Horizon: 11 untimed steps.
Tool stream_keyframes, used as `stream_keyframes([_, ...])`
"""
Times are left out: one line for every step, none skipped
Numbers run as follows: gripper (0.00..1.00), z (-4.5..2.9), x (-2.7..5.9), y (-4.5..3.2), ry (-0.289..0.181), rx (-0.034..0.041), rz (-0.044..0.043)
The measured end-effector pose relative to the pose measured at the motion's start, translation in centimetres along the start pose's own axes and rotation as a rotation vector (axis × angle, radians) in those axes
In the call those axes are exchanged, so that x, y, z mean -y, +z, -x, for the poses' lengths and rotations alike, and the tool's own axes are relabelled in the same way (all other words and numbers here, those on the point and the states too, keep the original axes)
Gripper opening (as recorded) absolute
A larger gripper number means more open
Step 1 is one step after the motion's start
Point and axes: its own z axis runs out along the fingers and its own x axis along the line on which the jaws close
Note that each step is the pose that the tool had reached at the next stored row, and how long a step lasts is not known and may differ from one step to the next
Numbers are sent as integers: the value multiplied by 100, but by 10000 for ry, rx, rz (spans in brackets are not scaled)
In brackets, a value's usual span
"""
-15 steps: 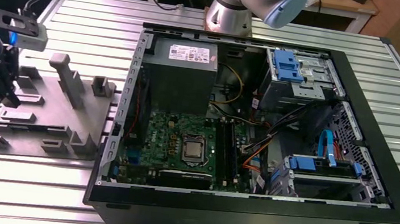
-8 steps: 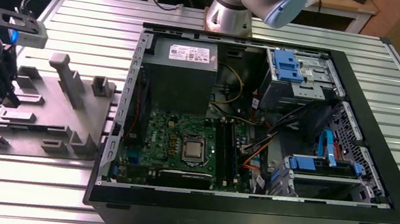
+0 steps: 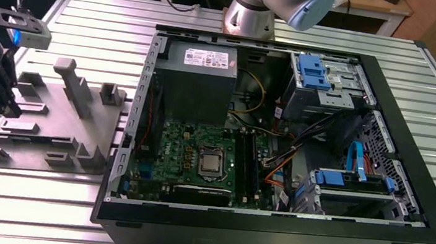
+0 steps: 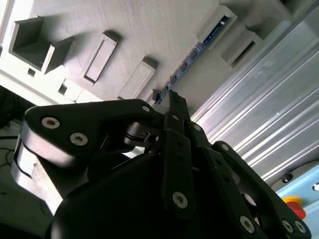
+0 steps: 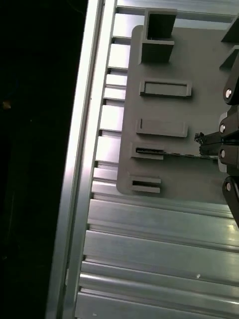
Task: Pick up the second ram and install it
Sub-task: 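Pick up the second ram and move it above second insertion slot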
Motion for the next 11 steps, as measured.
stream_keyframes([10, 0, 0, 1, -125, -4, 4])
stream_keyframes([10, 0, 0, 2, -239, -9, 7])
stream_keyframes([10, 0, 0, 3, -355, -13, 11])
stream_keyframes([10, 0, 0, 3, -470, -18, 14])
stream_keyframes([10, 0, 0, 4, -583, -22, 18])
stream_keyframes([10, 0, 0, 5, -697, -26, 21])
stream_keyframes([10, 0, 0, 5, -806, -30, 24])
stream_keyframes([10, 0, 0, 6, -903, -34, 27])
stream_keyframes([10, 0, 0, 6, -957, -36, 28])
stream_keyframes([10, 0, 0, 6, -967, -37, 29])
stream_keyframes([10, 0, 0, 6, -968, -37, 30])
